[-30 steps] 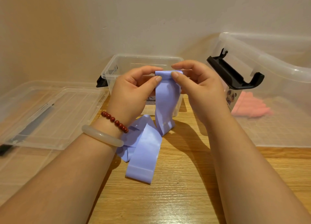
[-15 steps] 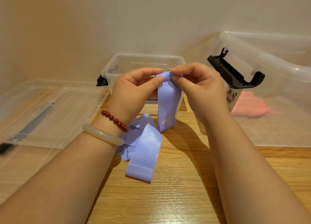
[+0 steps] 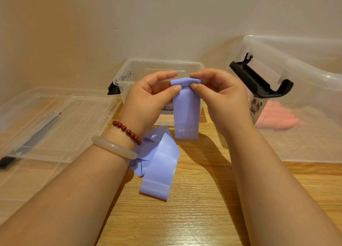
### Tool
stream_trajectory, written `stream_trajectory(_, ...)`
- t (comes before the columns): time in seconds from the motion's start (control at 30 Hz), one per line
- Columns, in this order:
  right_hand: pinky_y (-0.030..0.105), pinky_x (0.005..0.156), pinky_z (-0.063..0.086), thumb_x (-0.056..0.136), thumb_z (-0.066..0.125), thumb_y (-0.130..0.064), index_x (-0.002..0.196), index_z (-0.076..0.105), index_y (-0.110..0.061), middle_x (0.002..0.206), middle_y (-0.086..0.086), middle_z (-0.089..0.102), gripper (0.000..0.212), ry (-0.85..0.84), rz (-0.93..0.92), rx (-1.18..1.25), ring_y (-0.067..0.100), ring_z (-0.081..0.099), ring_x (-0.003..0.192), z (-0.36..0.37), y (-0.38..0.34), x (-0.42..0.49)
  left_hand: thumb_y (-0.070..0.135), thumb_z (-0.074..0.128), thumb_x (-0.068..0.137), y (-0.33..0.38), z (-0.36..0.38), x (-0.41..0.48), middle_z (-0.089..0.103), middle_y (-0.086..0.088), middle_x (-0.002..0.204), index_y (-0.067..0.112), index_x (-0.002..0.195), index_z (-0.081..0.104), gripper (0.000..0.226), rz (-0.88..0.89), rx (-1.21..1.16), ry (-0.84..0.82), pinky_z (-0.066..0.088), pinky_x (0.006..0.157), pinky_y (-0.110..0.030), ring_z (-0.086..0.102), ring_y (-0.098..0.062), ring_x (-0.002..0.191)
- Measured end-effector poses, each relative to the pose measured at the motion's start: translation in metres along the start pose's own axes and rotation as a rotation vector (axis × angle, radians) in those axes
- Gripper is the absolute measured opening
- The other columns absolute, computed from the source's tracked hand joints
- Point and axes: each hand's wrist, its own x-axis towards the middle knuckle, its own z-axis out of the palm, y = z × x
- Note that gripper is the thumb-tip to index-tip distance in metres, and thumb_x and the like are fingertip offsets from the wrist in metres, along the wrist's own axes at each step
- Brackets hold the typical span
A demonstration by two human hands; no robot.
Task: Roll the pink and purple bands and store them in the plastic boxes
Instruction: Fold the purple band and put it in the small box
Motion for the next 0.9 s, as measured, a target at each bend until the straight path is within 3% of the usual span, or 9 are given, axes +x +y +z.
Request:
stream_trajectory(0.23,0.019,0.077,0.052,0.086,0.064,0.006,0.091,0.070,-0.016,0.086,-0.005,0.071,0.024,-0.015,0.003,0.024,0.005,0.066,0.083,-0.0001,0.0002,0.0000,0.001,0.064,0.089,0.0004,-0.0002,0.0002,0.074,0.004,0.085,0.017,0.102,0.069,0.021,0.016,0.017,0.023,0.058,0.074,-0.029,0.071,-0.015,0.085)
stream_trajectory(0.4,0.019,0.074,0.052,0.090,0.066,-0.003,0.106,0.069,-0.016,0.089,-0.003,0.070,0.020,-0.039,0.017,0.022,0.002,0.066,0.084,0.0005,-0.0012,-0.0014,-0.001,0.062,0.090,-0.0003,-0.0015,0.0001,0.075,0.004,0.087,0.018,0.100,0.068,0.023,0.042,0.019,0.038,0.057,0.071,-0.029,0.071,-0.015,0.085)
stream_trajectory(0.53,0.023,0.079,0.055,0.090,0.067,-0.005,0.100,0.073,-0.019,0.089,-0.005,0.073,0.018,0.019,0.019,0.024,0.003,0.068,0.085,0.0005,-0.0001,0.0003,-0.003,0.063,0.088,0.0003,-0.0001,0.0003,0.074,0.007,0.083,0.017,0.101,0.068,0.024,0.041,0.008,0.030,0.055,0.071,-0.025,0.069,-0.012,0.084)
stream_trajectory(0.7,0.019,0.080,0.052,0.088,0.066,0.003,0.095,0.073,-0.019,0.089,-0.007,0.073,0.024,0.017,0.013,0.036,0.003,0.068,0.087,0.0007,-0.0002,0.0016,0.001,0.065,0.087,-0.0001,0.0019,0.0002,0.073,0.011,0.076,0.017,0.097,0.071,0.020,0.034,0.014,0.082,0.054,0.070,-0.023,0.067,-0.005,0.076)
stream_trajectory(0.8,0.020,0.083,0.052,0.088,0.064,0.004,0.103,0.071,-0.014,0.096,-0.003,0.073,0.024,-0.007,0.015,0.028,0.006,0.068,0.093,0.0007,0.0017,0.0016,0.000,0.065,0.087,-0.0008,0.0006,0.0008,0.074,0.010,0.082,0.020,0.093,0.072,0.023,0.057,0.041,0.105,0.058,0.077,-0.030,0.069,-0.010,0.084)
stream_trajectory(0.9,0.018,0.083,0.052,0.089,0.067,0.000,0.115,0.067,-0.017,0.101,-0.004,0.072,0.031,-0.006,0.018,0.014,0.003,0.068,0.096,0.0006,0.0029,0.0015,-0.002,0.063,0.088,0.0007,0.0002,0.0008,0.073,0.014,0.082,0.020,0.093,0.071,0.024,0.083,0.053,0.101,0.055,0.076,-0.024,0.068,-0.006,0.085)
